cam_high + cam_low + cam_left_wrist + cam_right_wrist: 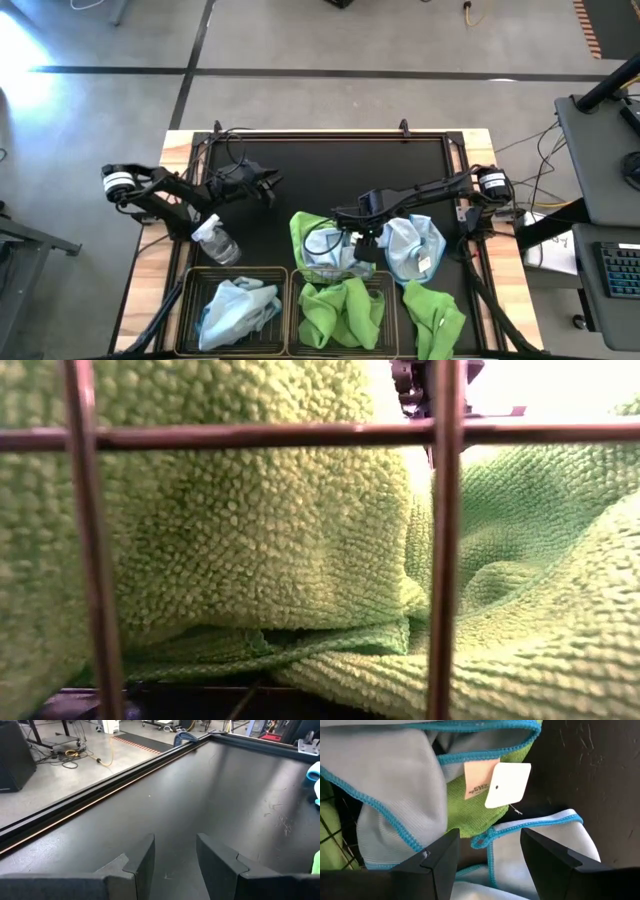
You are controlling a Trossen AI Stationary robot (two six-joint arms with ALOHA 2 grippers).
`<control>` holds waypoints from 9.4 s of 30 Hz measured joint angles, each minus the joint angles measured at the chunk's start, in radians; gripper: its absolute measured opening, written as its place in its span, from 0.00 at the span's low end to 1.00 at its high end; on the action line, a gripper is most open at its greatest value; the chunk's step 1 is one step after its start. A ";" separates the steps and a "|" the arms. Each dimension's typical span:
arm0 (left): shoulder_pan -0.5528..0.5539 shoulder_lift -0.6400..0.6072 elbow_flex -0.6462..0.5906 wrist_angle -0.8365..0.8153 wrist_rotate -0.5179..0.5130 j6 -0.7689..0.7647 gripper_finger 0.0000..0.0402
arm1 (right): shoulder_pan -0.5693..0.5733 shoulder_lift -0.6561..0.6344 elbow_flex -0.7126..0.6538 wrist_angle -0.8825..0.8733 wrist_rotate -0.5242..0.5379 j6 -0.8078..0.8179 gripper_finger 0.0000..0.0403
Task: Sort microfiber towel by color & place in baskets
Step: Put the right blue towel into the left wire basket, then put the right green towel into the right wire basket
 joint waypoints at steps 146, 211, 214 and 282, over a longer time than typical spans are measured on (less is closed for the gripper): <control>-0.018 0.070 0.011 0.091 0.080 -0.110 0.32 | 0.107 -0.096 0.319 0.880 -0.031 0.018 0.03; -0.135 0.074 0.009 0.067 0.079 -0.136 0.32 | 0.140 0.360 0.929 0.761 -0.386 -0.233 0.03; -0.135 0.074 0.009 0.066 0.079 -0.136 0.32 | 0.140 0.360 0.929 0.761 -0.386 -0.239 0.03; -0.135 0.074 0.009 0.054 0.079 -0.132 0.32 | 0.140 0.361 0.919 0.383 -0.345 -0.295 0.40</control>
